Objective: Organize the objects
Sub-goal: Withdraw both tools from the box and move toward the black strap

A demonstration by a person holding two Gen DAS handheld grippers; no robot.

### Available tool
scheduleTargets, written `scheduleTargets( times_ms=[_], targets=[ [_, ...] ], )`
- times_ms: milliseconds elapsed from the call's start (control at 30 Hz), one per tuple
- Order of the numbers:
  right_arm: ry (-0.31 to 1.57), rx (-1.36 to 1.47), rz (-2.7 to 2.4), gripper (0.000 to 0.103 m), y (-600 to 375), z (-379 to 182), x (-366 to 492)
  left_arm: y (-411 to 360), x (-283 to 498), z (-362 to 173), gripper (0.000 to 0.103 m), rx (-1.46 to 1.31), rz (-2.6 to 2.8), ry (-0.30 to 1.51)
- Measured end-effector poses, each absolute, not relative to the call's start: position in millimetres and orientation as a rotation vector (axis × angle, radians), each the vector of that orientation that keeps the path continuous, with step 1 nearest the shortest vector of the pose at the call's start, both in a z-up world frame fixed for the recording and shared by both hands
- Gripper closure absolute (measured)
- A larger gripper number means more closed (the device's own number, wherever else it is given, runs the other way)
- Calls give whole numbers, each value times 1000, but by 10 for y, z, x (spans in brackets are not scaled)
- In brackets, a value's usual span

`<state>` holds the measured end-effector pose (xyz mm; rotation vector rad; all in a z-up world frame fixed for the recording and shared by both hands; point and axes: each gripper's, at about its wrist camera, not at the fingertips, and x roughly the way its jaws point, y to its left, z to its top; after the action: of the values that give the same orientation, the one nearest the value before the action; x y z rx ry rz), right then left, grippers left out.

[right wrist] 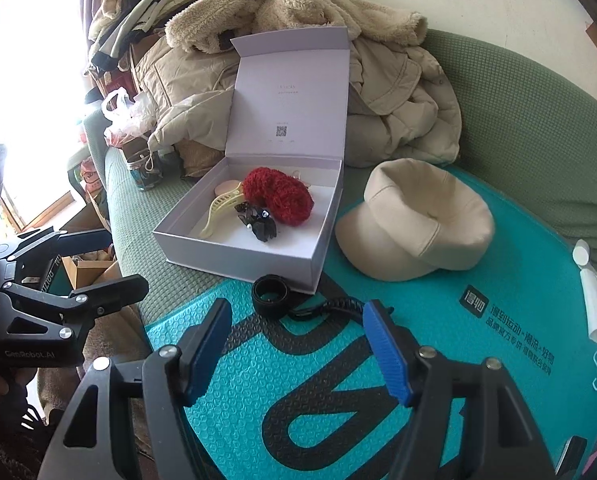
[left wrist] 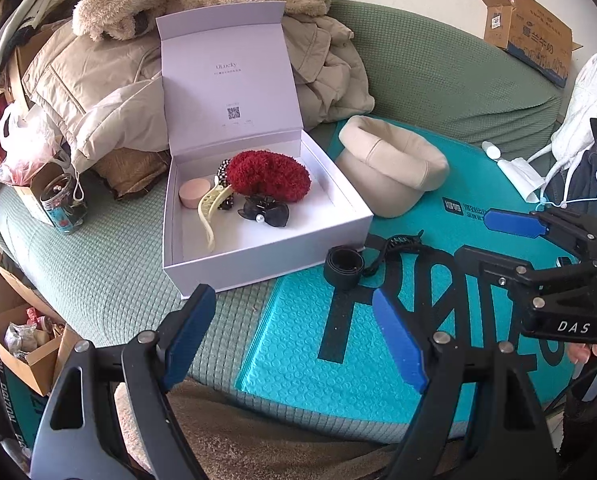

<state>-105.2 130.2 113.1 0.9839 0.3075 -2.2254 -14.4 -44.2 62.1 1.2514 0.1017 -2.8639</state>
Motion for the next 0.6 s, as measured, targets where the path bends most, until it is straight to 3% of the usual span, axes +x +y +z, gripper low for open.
scheduleTargets(
  times_ms=[600],
  targets=[
    [297,1118,-2205,34,1477,530,-1338,-299,-561,30,23,1422,-2861,248]
  ],
)
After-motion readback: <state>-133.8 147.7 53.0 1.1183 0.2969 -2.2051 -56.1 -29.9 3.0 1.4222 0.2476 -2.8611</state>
